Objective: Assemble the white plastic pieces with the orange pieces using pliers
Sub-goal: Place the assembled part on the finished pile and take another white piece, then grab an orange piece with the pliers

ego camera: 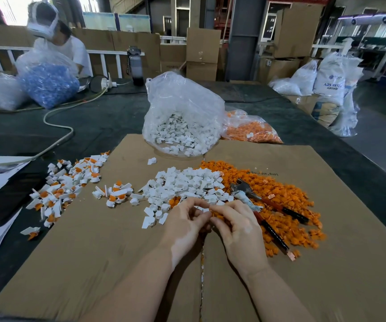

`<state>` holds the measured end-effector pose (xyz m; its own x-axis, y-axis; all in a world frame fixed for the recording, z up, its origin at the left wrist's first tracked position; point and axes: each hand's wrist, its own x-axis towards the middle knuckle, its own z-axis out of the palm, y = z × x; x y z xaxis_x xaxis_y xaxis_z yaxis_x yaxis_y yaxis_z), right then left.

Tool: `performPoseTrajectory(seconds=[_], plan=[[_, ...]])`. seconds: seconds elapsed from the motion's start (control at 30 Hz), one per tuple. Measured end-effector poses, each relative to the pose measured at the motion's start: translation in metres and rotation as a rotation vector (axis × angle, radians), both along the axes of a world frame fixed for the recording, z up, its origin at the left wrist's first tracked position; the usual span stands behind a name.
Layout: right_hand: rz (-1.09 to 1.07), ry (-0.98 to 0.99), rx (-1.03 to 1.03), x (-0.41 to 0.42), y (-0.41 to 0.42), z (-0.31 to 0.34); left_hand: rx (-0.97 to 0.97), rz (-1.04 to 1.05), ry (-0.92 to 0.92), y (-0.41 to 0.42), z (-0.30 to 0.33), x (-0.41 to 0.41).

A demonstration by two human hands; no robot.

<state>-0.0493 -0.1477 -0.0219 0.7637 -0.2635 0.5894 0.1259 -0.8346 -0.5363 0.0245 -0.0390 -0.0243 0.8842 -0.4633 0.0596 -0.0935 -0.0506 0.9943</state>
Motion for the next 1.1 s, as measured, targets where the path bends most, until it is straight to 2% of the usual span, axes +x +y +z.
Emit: performPoseTrajectory(seconds=[0.23, 0.33, 0.4, 0.47, 0.57, 0.67, 0.83, 0.93, 1.03, 1.1], plan=[[-0.037, 0.006, -0.048, 0.000, -0.001, -0.001, -0.016, 0.000, 0.022, 0.000, 0.000, 0.001], [-0.217, 0.011, -0.061, -0.003, -0.008, 0.004, -0.034, 0.025, 0.059, -0.001, 0.000, 0.003], [-0.404, 0.155, -0.034, -0.005, -0.020, 0.012, -0.032, 0.036, 0.080, -0.001, 0.000, 0.004], [-0.567, 0.440, -0.065, -0.005, -0.037, 0.017, -0.030, 0.045, 0.105, -0.002, 0.000, 0.006], [-0.595, 0.779, -0.045, -0.002, -0.057, 0.025, -0.024, 0.063, 0.131, -0.005, 0.000, 0.009], [-0.584, 0.885, -0.076, 0.005, -0.064, 0.031, 0.000, 0.067, 0.139, -0.006, 0.002, 0.010], [-0.586, 0.856, -0.186, 0.008, -0.066, 0.031, -0.023, 0.088, 0.185, -0.008, 0.008, 0.010], [-0.569, 0.745, -0.210, 0.005, -0.060, 0.038, -0.063, 0.109, 0.202, -0.008, 0.013, 0.010], [-0.427, 0.636, -0.131, 0.003, -0.052, 0.051, -0.155, 0.138, 0.266, -0.010, 0.020, 0.014], [-0.250, 0.650, 0.001, 0.002, -0.046, 0.060, -0.188, 0.149, 0.288, -0.011, 0.025, 0.018]])
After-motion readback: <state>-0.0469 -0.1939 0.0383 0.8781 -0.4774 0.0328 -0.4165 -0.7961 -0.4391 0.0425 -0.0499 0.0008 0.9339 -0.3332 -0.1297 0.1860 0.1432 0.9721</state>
